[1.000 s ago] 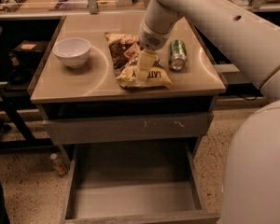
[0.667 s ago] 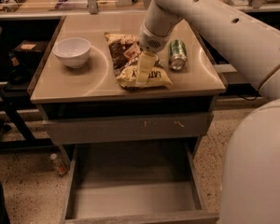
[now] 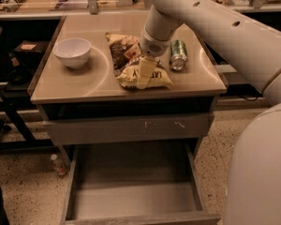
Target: Place brown chip bag into middle drawer
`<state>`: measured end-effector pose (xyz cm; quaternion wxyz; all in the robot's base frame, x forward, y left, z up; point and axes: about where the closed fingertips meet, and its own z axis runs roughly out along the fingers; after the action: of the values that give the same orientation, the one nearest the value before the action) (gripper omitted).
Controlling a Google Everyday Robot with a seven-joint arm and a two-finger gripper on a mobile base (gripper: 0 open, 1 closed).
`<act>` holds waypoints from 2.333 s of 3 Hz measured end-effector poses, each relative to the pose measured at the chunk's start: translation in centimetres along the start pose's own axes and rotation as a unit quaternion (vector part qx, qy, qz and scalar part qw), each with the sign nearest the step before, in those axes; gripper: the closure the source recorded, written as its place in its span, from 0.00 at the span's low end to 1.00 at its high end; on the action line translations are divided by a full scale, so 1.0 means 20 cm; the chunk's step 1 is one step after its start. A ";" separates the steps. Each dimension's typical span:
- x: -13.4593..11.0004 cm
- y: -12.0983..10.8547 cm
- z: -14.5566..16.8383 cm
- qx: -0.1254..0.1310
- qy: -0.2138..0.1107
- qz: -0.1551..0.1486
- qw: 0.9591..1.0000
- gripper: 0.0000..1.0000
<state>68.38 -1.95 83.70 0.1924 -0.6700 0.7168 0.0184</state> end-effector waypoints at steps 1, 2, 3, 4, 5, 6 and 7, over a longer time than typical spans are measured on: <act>0.00 0.00 0.00 0.000 0.000 0.000 1.000 0.42; 0.00 0.00 0.00 0.000 0.000 0.000 1.000 0.65; 0.00 0.00 0.00 0.000 0.000 0.000 1.000 0.89; 0.00 0.00 0.00 0.000 0.000 0.000 1.000 1.00; -0.01 -0.01 -0.02 0.000 0.000 0.000 1.000 1.00; -0.03 0.01 -0.12 0.015 -0.001 0.005 1.000 1.00; -0.06 0.08 -0.21 0.019 0.000 0.012 1.000 1.00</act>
Offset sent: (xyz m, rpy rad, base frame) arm 0.0000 0.0000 0.0000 0.0000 0.0000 0.0000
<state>65.83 -1.91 87.47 0.2046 -0.6573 0.7253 0.0070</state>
